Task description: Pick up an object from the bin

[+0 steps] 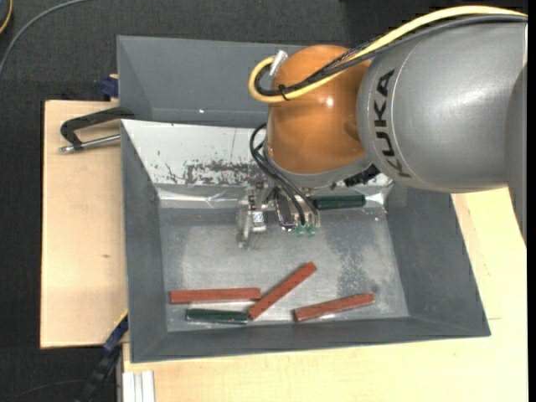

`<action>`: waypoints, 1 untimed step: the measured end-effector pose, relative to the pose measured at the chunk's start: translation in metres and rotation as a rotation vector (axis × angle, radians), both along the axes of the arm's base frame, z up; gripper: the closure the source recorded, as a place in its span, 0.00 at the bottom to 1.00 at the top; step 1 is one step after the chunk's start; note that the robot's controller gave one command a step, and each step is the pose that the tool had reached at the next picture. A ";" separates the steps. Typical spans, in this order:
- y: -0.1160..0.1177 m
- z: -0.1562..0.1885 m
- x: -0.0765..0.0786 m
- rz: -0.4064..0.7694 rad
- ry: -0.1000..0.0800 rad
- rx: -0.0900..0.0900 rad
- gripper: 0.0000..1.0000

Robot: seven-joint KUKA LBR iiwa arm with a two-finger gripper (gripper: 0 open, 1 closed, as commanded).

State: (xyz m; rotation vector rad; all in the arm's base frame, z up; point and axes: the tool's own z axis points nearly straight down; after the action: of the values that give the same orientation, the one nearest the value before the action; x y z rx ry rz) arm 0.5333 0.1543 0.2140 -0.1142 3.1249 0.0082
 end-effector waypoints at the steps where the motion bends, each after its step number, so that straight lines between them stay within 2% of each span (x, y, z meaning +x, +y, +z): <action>1: -0.001 -0.005 -0.002 0.000 0.009 -0.003 0.00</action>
Offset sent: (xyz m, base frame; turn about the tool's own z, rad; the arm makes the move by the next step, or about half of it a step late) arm 0.0000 0.0000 0.0000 0.0000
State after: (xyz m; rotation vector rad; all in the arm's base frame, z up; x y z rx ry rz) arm 0.5314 0.1534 0.2092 -0.1146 3.1343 0.0036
